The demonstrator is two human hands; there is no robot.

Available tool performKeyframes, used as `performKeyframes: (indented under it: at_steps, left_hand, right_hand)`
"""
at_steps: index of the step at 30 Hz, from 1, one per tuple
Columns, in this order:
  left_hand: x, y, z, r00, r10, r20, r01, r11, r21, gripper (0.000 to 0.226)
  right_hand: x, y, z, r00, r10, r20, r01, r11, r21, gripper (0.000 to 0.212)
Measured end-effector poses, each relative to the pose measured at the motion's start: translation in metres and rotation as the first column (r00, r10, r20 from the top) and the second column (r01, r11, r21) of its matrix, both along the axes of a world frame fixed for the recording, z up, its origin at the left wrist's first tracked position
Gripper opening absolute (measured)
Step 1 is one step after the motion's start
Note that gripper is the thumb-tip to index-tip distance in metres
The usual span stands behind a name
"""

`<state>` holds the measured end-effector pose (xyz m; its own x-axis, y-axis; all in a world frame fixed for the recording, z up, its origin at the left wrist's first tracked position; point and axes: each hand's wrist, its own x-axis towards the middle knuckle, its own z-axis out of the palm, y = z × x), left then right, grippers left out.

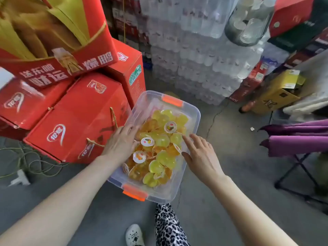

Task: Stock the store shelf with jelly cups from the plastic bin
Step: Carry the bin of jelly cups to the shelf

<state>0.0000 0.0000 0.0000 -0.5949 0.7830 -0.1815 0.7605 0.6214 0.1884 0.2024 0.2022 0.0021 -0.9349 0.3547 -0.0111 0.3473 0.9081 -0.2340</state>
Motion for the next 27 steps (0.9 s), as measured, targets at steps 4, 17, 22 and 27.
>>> performKeyframes:
  at_steps: [4, 17, 22, 27]
  left_hand:
    - [-0.009, 0.009, -0.031, 0.994, 0.105, 0.018, -0.103, 0.989, -0.11, 0.068]
    - [-0.027, 0.029, -0.059, 0.926, 0.374, 0.055, -0.358, 0.914, -0.193, 0.086]
    - [-0.013, 0.015, -0.039, 0.851, 0.446, 0.276, -0.423, 0.895, -0.144, 0.081]
    - [0.043, -0.024, -0.018, 0.704, 0.517, 0.487, -0.628, 0.773, 0.087, 0.072]
  right_hand:
    - [0.003, 0.003, -0.034, 0.989, -0.135, 0.062, 0.14, 0.985, -0.103, 0.067]
    - [-0.024, -0.014, -0.061, 0.713, -0.553, 0.432, 0.688, 0.429, -0.586, 0.066]
    - [-0.01, -0.002, -0.049, 0.694, -0.594, 0.406, 0.704, 0.445, -0.553, 0.068]
    - [0.022, -0.001, -0.024, 0.747, -0.583, 0.319, 0.649, 0.536, -0.54, 0.06]
